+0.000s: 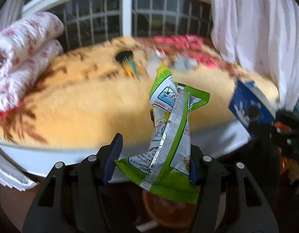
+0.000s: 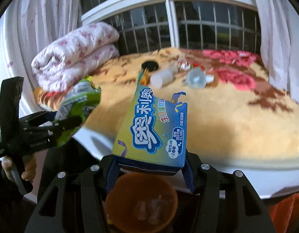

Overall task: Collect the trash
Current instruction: 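Carry wrapper and tissue box to the orange bucket and release both, then move both grippers back over the bed toward the remaining items, then grasp the green dinosaur toy with left while right grasps the light blue cup, then carry dinosaur and blue cup over the orange bucket and open both grippers, then move both grippers back over the bed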

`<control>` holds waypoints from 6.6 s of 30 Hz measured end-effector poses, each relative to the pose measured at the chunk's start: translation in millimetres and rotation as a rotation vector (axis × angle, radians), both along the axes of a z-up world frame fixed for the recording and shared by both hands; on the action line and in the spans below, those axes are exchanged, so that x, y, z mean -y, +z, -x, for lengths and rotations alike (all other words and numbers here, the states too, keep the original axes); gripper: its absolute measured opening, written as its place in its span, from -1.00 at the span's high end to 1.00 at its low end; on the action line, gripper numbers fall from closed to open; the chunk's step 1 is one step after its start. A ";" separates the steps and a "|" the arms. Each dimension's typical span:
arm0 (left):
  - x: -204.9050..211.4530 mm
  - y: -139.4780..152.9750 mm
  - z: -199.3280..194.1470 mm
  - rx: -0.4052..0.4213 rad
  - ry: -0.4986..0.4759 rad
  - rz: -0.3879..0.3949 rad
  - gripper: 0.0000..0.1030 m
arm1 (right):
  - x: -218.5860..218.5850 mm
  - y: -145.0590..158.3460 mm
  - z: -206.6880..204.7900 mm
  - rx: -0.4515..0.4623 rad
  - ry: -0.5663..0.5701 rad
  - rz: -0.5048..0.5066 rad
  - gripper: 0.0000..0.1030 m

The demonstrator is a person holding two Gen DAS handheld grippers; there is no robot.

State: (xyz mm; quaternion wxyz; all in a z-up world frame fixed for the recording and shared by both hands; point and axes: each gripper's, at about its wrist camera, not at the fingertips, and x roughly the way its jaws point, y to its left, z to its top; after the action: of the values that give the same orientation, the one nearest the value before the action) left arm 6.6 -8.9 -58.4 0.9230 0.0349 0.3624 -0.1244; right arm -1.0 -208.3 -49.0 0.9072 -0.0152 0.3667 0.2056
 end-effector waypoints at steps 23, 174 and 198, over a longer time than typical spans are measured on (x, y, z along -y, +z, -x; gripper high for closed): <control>12.4 -93.9 10.9 -0.295 -0.076 -0.059 -0.10 | -3.1 -89.8 30.0 -0.257 0.056 0.063 -0.06; 28.4 -132.2 -25.5 -0.400 -0.056 -0.125 0.23 | -23.8 -125.3 -6.9 -0.437 0.074 -0.004 0.89; 39.3 -133.4 -27.9 -0.411 -0.053 -0.182 -0.41 | -13.9 -129.1 -5.2 -0.465 0.008 0.044 -0.02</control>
State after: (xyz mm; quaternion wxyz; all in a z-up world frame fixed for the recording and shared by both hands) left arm 34.4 -48.2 -191.8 0.8192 0.1014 0.5516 -0.1197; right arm 4.1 -194.5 -178.0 0.7970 0.0111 0.5701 0.1993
